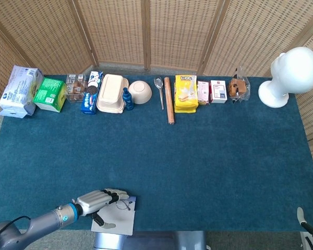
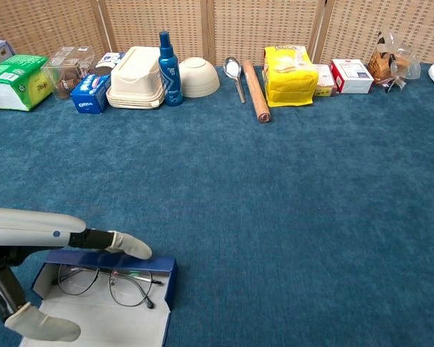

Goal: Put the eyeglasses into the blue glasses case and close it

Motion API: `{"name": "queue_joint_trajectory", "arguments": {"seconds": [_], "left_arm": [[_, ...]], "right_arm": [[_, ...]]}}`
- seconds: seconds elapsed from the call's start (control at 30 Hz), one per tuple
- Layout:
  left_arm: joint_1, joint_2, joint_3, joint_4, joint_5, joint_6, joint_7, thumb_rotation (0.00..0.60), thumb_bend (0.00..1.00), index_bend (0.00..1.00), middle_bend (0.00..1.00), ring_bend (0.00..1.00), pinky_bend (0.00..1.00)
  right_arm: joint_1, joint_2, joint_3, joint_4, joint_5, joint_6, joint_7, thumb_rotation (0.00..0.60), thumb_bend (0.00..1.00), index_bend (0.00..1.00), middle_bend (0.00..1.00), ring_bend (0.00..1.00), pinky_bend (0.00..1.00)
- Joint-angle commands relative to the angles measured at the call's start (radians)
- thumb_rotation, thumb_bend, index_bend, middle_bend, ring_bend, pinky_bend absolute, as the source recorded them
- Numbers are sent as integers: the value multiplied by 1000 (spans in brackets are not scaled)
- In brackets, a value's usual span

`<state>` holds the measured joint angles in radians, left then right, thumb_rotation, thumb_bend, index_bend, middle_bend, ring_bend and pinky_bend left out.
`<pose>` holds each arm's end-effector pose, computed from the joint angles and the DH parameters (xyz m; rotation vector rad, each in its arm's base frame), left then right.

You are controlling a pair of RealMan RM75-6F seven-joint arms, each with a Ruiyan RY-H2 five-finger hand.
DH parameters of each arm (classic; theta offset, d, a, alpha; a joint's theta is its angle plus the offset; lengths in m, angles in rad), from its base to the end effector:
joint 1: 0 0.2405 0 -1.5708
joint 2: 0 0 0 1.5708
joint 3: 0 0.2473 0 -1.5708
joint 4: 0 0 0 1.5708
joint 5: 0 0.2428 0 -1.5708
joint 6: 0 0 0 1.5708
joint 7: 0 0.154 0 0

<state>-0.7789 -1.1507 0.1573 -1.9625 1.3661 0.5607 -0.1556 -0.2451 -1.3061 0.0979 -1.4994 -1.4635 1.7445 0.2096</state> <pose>-0.1655 0.1973 -0.0387 -2.3599 -1.6094 -0.5193 -0.3531 -0.0880 0.1217 0.8844 -1.0129 1.0069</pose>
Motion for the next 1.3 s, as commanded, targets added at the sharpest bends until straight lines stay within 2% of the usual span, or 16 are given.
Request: {"name": "queue_joint_trajectory", "arguments": {"seconds": [0.03, 0.43, 0.7, 1.0, 1.2, 1.3], "left_arm": [[4, 3, 2, 0, -2, 3, 2, 371, 226, 20, 40, 0, 47], [28, 10, 3, 1, -4, 33, 16, 367, 225, 18, 38, 0, 45], [103, 35, 12, -17, 34, 174, 88, 367, 226, 19, 37, 0, 47], [111, 41, 22, -24, 45, 155, 80, 376, 226, 19, 36, 0, 69], [169, 59, 26, -30, 129, 283, 160, 376, 226, 28, 41, 0, 66], [221, 52, 53, -26, 197, 364, 232, 378, 228, 35, 45, 0, 62]], "right_arm": [[2, 0, 0, 1, 0, -2, 0, 600, 327, 0, 183, 0, 92], [8, -1, 0, 0, -2, -9, -2, 600, 327, 0, 184, 0, 91], [23, -1, 2, 0, -12, -21, -4, 600, 325, 0, 183, 0, 91], [26, -1, 0, 1, -13, -23, -6, 600, 328, 0, 184, 0, 91], [34, 2, -2, -2, -20, -29, -8, 600, 328, 0, 183, 0, 91], [43, 4, -4, -3, -29, -36, -12, 600, 326, 0, 183, 0, 91]]}}
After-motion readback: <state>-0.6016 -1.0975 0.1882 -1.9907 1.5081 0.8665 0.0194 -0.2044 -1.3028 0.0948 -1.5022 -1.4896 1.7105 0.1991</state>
